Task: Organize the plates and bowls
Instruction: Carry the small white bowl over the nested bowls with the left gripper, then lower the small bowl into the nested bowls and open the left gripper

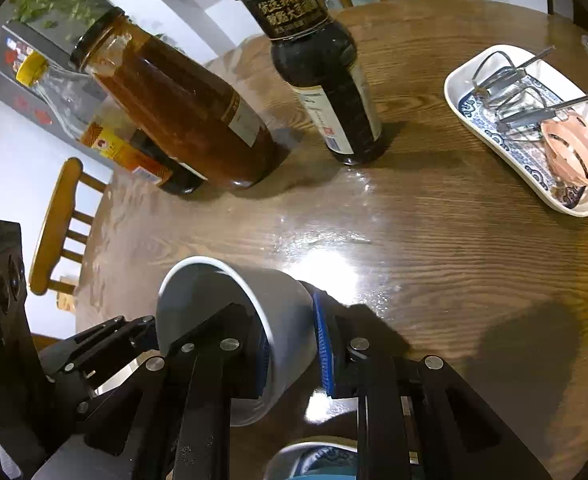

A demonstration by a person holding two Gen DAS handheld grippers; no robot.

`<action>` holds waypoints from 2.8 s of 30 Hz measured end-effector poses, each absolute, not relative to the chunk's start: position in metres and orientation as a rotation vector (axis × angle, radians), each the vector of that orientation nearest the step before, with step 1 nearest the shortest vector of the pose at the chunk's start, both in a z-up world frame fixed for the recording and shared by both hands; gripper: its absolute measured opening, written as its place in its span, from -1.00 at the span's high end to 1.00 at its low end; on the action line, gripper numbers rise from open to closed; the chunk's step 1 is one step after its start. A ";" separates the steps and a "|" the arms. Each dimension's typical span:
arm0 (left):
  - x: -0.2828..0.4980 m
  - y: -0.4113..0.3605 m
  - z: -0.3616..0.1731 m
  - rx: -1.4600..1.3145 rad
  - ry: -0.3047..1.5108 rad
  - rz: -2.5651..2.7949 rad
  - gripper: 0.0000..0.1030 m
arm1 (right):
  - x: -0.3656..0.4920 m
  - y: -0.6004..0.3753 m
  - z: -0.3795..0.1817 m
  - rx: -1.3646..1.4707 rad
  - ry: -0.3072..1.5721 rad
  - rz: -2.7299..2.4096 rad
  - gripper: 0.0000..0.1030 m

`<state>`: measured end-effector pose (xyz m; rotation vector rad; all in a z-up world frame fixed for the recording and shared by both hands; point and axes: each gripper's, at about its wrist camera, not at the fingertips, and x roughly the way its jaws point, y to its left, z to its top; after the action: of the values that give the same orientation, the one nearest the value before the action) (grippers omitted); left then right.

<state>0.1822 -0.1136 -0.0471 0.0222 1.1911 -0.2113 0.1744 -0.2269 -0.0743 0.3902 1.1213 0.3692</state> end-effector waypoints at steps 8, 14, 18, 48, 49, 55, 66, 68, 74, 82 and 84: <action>0.179 -0.110 -0.047 -0.008 1.197 -0.215 0.35 | 0.172 -0.224 -0.067 0.339 1.127 0.330 0.56; 0.173 -0.114 -0.054 0.029 1.198 -0.226 0.50 | 0.168 -0.216 -0.072 0.300 1.120 0.346 0.58; 0.171 -0.106 -0.050 0.006 1.178 -0.223 0.74 | 0.165 -0.216 -0.071 0.314 1.094 0.337 0.63; 0.058 0.010 -0.011 0.039 1.073 -0.116 0.75 | 0.062 -0.105 -0.029 0.285 1.038 0.508 0.66; 0.060 0.010 -0.015 0.033 1.092 -0.121 0.75 | 0.063 -0.104 -0.034 0.282 1.055 0.502 0.66; 0.064 0.011 -0.034 0.038 1.161 -0.129 0.75 | 0.072 -0.100 -0.055 0.271 1.128 0.482 0.66; 0.067 0.015 -0.041 0.056 1.184 -0.131 0.68 | 0.078 -0.080 -0.057 0.154 1.138 0.460 0.66; 0.067 0.014 -0.042 0.062 1.181 -0.130 0.68 | 0.079 -0.078 -0.057 0.142 1.137 0.457 0.66; 0.067 0.013 -0.041 0.064 1.183 -0.130 0.67 | 0.080 -0.076 -0.057 0.128 1.140 0.460 0.66; 0.066 0.012 -0.042 0.079 1.177 -0.129 0.67 | 0.080 -0.074 -0.058 0.109 1.134 0.456 0.66; 0.066 0.012 -0.042 0.077 1.176 -0.130 0.67 | 0.080 -0.072 -0.058 0.097 1.134 0.453 0.66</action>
<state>0.0659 0.0124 -0.0420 0.0772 1.1760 -0.1304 0.0801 -0.0719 -0.0575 0.0975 1.1344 0.4531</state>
